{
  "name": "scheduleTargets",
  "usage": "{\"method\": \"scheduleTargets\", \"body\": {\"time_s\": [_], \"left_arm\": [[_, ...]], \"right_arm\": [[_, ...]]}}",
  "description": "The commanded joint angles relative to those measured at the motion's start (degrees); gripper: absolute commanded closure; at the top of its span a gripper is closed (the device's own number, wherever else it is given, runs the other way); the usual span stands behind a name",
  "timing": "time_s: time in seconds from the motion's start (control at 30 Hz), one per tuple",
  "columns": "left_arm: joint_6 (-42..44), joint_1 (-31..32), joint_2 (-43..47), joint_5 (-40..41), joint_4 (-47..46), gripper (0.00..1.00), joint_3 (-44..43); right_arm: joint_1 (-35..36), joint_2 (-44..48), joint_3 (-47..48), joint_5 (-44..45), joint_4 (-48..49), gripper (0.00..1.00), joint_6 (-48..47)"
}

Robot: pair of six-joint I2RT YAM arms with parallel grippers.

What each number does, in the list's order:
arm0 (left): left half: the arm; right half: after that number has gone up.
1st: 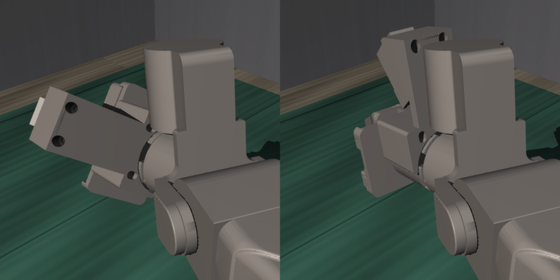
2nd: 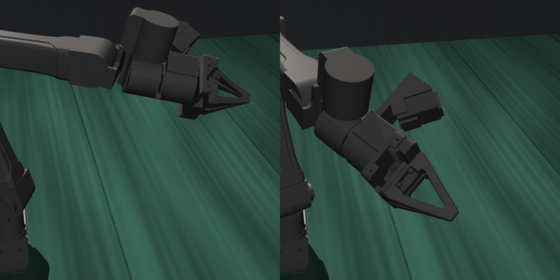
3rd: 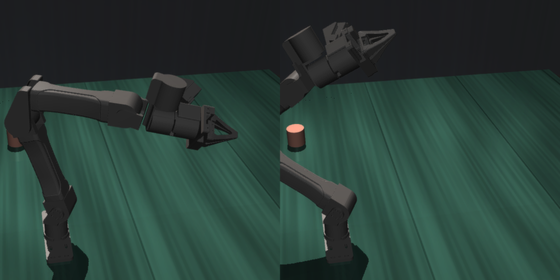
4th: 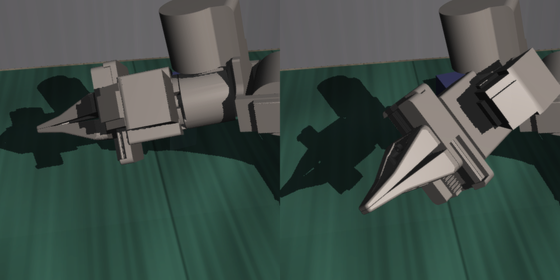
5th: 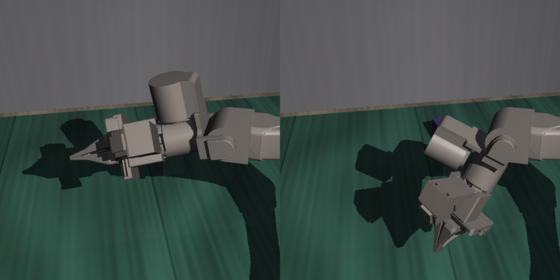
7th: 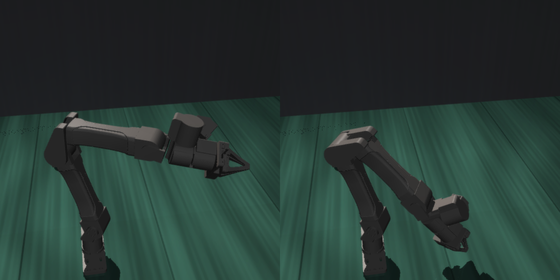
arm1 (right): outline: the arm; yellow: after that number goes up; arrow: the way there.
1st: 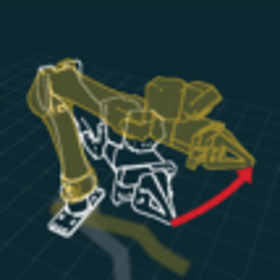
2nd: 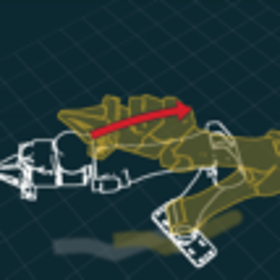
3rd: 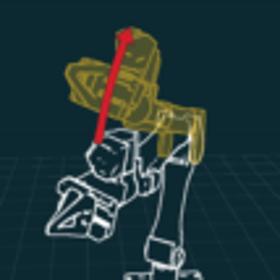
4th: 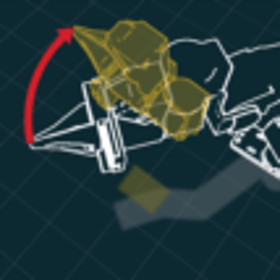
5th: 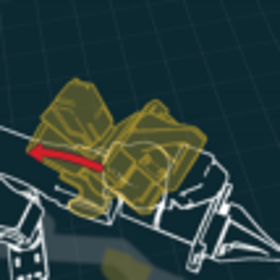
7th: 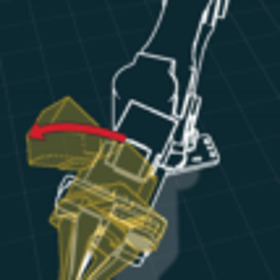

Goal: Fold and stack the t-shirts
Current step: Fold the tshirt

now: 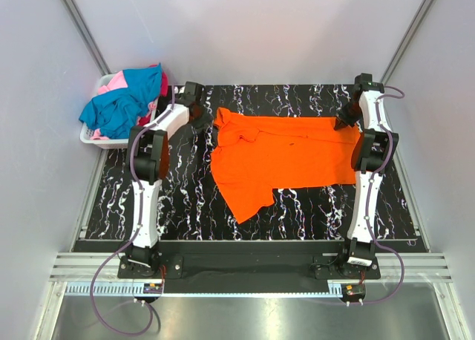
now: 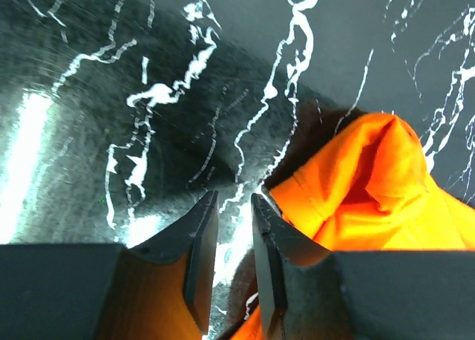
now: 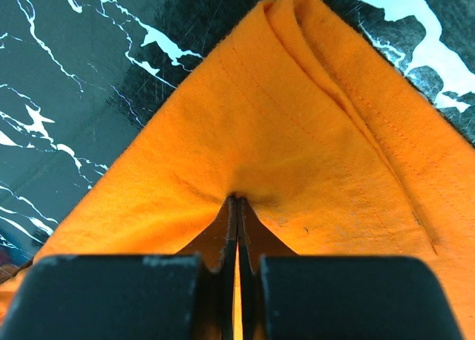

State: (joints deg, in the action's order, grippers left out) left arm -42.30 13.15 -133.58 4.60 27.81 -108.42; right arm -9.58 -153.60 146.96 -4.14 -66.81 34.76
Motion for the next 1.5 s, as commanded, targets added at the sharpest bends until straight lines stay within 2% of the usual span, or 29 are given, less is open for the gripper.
{"method": "scheduleTargets", "body": {"time_s": [0.0, 0.07, 0.23, 0.47, 0.63, 0.77, 0.8, 0.87, 0.9, 1.13, 1.47], "left_arm": [[0.1, -0.6, 1.7, -1.2, -0.9, 0.67, -2.0], [0.1, -0.8, 0.3, -6.0, -2.1, 0.62, -3.4], [-1.4, -0.8, -0.3, -9.4, -5.0, 0.45, -3.3], [-3.4, -1.3, -2.8, -13.6, -5.6, 0.43, -4.8], [-4.0, -1.3, -3.6, -13.7, -5.6, 0.52, -4.9], [-3.4, -1.3, -4.6, -14.1, -5.6, 0.69, -5.7], [-3.4, -1.3, -4.8, -14.4, -5.5, 0.77, -6.0], [-3.0, -1.3, -5.9, -14.6, -5.7, 0.89, -6.9], [-2.8, -1.3, -6.2, -14.6, -5.6, 1.00, -7.5], [0.5, -1.5, -5.3, -10.0, -5.8, 1.00, -8.7], [4.0, -2.1, 0.9, -0.1, -6.5, 1.00, -6.5]], "right_arm": [[0.8, 0.1, -1.2, -0.1, 0.0, 1.00, -0.1], [0.8, 0.0, -1.2, -0.2, 0.0, 1.00, -0.1], [0.8, 0.1, -1.3, -0.1, 0.0, 1.00, -0.2], [0.8, 0.1, -0.9, 0.2, 0.0, 1.00, -0.2], [0.8, 0.2, -0.8, 0.4, -0.3, 1.00, -0.2], [0.8, 0.3, -0.8, 0.4, -0.2, 1.00, -0.2], [0.8, 0.3, -1.0, 0.3, -0.2, 1.00, -0.2], [0.8, 0.4, -1.0, 0.2, -0.3, 1.00, -0.1], [0.8, 0.4, -1.1, 0.4, -0.3, 1.00, -0.1], [0.7, 0.6, -1.5, 1.1, -0.7, 1.00, -0.7], [0.7, 0.2, -0.7, 2.0, -0.9, 1.00, -0.7]]}}
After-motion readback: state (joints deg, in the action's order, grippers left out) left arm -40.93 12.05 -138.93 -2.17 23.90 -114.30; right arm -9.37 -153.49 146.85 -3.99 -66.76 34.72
